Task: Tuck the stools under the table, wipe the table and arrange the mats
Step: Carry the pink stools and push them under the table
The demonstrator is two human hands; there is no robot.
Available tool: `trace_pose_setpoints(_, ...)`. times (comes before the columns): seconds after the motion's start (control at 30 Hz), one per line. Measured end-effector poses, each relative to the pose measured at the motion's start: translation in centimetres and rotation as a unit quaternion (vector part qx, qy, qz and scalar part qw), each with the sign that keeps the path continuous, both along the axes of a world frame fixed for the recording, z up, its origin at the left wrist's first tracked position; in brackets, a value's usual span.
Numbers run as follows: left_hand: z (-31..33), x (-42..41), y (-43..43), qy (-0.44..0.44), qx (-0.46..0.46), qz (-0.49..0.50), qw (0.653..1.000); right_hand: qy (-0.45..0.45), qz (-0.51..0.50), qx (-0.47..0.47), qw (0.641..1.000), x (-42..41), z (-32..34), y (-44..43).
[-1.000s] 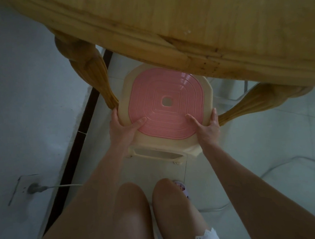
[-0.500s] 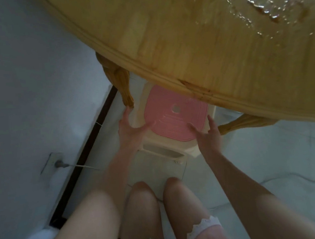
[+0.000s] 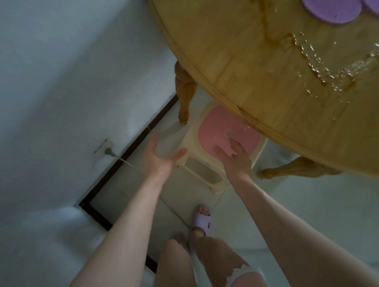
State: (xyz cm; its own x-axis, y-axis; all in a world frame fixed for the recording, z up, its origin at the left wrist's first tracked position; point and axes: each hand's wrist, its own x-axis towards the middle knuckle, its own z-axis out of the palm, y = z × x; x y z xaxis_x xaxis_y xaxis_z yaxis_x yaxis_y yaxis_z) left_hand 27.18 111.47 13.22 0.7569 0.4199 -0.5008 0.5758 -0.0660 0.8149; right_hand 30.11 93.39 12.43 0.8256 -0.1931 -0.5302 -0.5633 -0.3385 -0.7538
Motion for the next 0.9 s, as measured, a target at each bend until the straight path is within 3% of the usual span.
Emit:
trace_pose_setpoints(0.47, 20.7, -4.7, 0.1, -0.174, 0.008, -0.006, 0.985, -0.176, 0.031, 0.11, 0.978, -3.1, 22.0, 2.6)
trace_pose_setpoints(0.7, 29.4, -0.6, -8.5, -0.282, 0.011, -0.09, 0.955, -0.299, -0.016, 0.147, 0.943, 0.8, 30.6, -5.3)
trace_pose_setpoints(0.9, 33.3, 4.5, -20.9, -0.355, -0.011, -0.163, 0.92, -0.383, -0.06, 0.137, 0.911, 3.5, 35.3, -17.0)
